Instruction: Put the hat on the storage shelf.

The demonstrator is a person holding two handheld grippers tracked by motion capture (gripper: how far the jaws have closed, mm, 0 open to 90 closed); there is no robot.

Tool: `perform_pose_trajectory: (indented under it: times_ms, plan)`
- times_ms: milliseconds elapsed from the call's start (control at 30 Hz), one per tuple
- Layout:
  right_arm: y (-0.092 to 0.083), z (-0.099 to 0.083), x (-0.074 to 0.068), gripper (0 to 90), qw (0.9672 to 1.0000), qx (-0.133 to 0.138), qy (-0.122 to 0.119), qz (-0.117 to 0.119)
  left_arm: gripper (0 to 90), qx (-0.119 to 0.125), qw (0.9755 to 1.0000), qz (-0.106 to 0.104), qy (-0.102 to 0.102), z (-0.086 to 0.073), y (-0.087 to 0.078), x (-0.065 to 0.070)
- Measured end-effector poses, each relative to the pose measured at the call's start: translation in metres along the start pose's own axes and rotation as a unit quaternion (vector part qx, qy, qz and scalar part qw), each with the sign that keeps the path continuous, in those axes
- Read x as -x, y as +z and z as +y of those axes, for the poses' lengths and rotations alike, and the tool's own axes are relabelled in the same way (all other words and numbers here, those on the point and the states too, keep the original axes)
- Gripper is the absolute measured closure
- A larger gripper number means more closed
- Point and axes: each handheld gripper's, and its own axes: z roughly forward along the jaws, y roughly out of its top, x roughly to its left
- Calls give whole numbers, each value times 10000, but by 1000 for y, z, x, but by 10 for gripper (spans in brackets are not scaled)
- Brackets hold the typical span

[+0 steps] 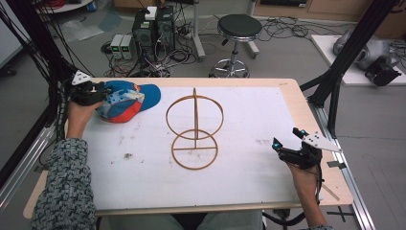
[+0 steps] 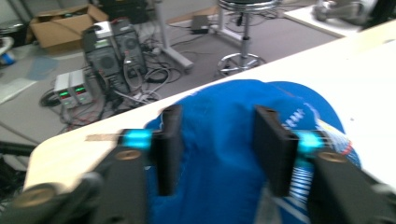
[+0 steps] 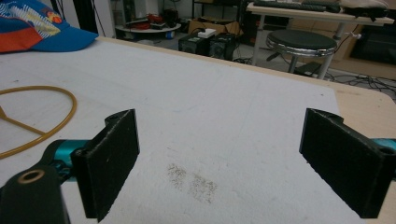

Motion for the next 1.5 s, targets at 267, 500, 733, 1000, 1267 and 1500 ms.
perform_pose_trajectory:
  times_ms: [267, 500, 733, 1000, 1267, 1500]
  plan:
    - [0, 0, 0, 112, 10000, -21, 9, -18, 889, -94, 9994, -249, 215, 3, 0, 5]
    - [0, 0, 1, 112, 10000, -24, 4, -6, 895, -47, 9987, -473, 183, 19, -6, 8]
    - [0, 0, 2, 112, 10000, -6, 55, 0, 895, 47, 9975, -646, 276, 45, -15, 18]
    - [0, 0, 2, 112, 10000, -9, 68, 8, 896, 283, 9962, -802, 207, 71, -27, 26]
    - [0, 0, 3, 112, 9999, 6, 103, 10, 895, 568, 9945, -852, 203, 95, -46, 29]
    - [1, 0, 4, 112, 10000, 22, 73, 23, 896, 921, 9910, -933, 260, 128, -65, 42]
